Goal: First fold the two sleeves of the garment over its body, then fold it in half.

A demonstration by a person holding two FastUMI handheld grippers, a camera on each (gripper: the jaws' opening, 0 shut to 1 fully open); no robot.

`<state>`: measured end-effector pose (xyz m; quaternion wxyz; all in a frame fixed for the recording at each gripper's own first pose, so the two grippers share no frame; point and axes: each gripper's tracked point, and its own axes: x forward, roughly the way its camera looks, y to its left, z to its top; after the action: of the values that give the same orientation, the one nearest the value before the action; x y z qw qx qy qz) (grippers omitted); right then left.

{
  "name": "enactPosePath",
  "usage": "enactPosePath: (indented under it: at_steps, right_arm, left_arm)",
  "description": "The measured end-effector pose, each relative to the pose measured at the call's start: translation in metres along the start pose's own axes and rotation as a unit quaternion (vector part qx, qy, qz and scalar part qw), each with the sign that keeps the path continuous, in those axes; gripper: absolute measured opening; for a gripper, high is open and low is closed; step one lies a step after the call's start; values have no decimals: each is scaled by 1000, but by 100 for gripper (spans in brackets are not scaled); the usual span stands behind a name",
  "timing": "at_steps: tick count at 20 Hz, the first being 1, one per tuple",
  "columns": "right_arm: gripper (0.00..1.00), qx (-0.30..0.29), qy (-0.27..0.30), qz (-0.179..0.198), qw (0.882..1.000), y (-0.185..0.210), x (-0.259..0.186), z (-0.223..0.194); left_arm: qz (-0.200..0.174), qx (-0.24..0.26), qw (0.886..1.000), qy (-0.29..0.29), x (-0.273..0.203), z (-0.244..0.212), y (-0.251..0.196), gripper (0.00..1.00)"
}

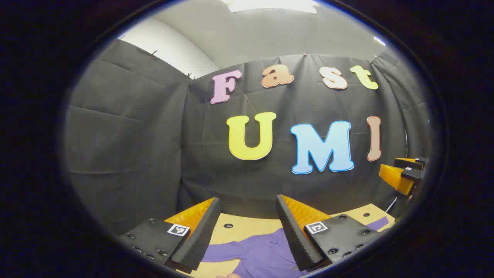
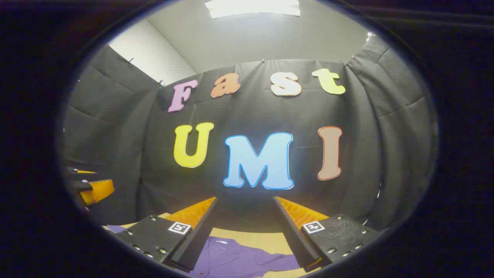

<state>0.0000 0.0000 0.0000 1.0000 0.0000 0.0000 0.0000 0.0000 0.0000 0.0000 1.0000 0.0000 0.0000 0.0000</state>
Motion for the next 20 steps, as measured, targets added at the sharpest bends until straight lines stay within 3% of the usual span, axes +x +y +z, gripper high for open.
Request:
enactPosePath:
  at_steps: [11, 20]
  right_arm:
    - [91, -9, -4, 46, 999, 23, 19, 2]
    - [90, -34, -7, 56, 998, 30, 18, -2]
  left_arm:
    - [59, 9, 998, 3, -17, -4, 33, 94]
    - [37, 10, 999, 9, 9, -11, 20, 94]
